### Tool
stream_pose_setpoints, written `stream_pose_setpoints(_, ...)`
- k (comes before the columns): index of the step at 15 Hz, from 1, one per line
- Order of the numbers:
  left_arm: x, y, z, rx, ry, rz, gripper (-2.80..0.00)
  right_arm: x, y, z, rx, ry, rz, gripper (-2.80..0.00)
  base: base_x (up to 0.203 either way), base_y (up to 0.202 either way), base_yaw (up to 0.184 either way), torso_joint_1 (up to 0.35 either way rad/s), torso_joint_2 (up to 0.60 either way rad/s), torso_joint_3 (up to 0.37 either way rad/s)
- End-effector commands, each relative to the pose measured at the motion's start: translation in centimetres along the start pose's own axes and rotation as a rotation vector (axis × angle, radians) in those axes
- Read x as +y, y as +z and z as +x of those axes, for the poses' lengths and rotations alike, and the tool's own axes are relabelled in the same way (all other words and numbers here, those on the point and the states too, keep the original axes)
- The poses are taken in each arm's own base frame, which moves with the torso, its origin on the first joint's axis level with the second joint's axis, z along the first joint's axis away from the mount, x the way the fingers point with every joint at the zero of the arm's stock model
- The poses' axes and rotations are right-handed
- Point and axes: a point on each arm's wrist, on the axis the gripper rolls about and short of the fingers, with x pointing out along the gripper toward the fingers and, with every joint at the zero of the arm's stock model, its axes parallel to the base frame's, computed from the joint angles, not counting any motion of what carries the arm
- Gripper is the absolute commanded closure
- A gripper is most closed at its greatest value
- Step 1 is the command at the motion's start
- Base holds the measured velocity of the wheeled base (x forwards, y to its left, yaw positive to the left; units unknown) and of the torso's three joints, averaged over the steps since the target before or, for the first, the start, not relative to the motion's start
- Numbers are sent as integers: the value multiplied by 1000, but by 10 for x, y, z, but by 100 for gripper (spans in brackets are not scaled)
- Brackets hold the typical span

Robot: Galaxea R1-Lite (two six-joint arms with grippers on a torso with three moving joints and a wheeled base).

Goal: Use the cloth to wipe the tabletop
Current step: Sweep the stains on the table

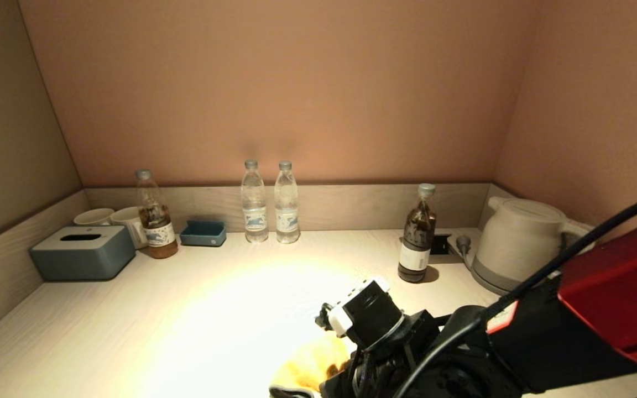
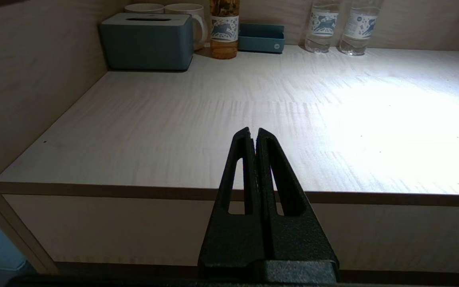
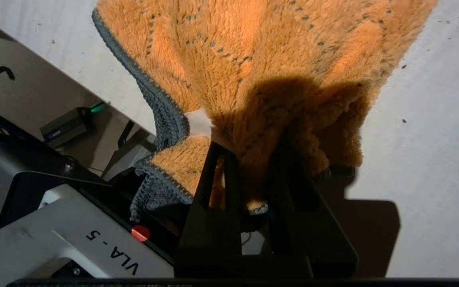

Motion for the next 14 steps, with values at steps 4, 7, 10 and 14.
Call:
stream_pose_setpoints(4,0,0,0,0,1,-1,0,47,0,-1,-35,89,-107,0,0,0,0,0,0,0)
stream_pose_setpoints(7,0,0,0,0,1,-1,0,61,16,13,-44,105,-133,0,0,0,0,0,0,0)
stream_pose_setpoints(10,0,0,0,0,1,-1,0,73,37,36,-37,105,-143,0,0,0,0,0,0,0)
stream_pose_setpoints(14,0,0,0,0,1,-1,0,74,39,41,-22,99,-145,0,0,0,0,0,0,0)
